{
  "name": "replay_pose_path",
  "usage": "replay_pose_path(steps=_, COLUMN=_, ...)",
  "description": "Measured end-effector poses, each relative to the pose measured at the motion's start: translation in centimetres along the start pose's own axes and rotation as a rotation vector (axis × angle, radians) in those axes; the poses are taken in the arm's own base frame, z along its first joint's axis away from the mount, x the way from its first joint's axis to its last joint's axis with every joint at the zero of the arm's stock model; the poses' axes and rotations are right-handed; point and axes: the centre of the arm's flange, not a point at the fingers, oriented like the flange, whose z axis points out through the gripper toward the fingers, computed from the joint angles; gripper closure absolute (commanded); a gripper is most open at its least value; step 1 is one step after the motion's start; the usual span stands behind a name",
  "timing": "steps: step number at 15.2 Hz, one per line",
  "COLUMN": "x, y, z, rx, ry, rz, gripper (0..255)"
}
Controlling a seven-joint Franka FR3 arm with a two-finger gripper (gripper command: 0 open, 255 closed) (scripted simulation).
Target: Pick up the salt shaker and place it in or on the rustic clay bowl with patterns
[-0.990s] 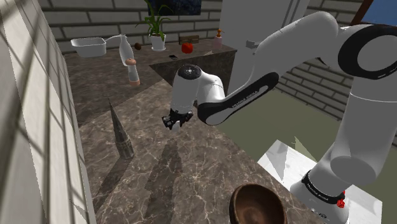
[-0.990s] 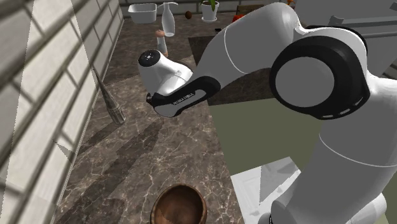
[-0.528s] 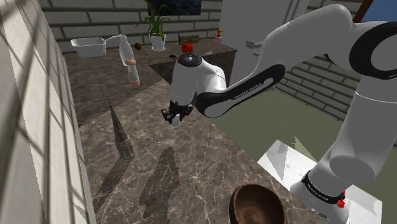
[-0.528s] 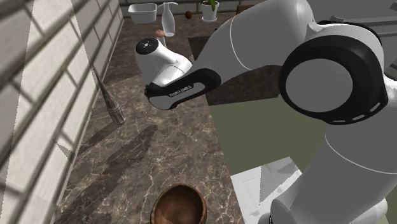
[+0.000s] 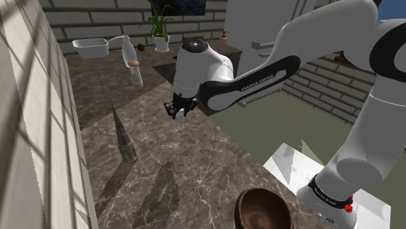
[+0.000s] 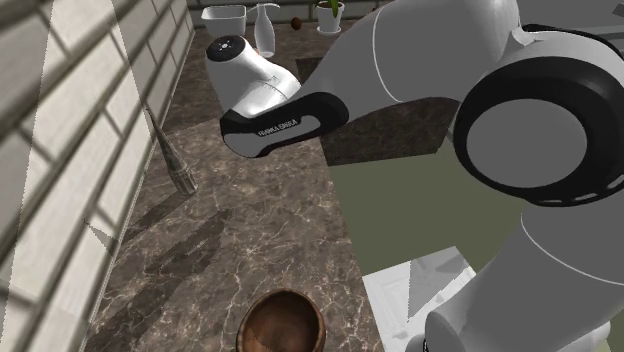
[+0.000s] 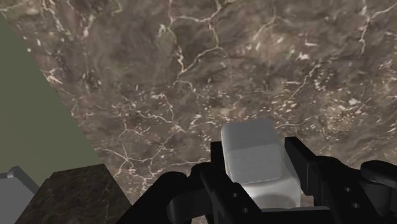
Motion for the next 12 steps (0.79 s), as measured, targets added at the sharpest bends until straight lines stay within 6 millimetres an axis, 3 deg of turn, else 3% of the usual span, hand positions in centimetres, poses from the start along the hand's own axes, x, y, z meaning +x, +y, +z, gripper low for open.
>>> replay_pose_path(steps=12, x=1.4, y=-0.1, z=-5.8, rx=0.000, ry=0.000, rz=0.000, gripper=255)
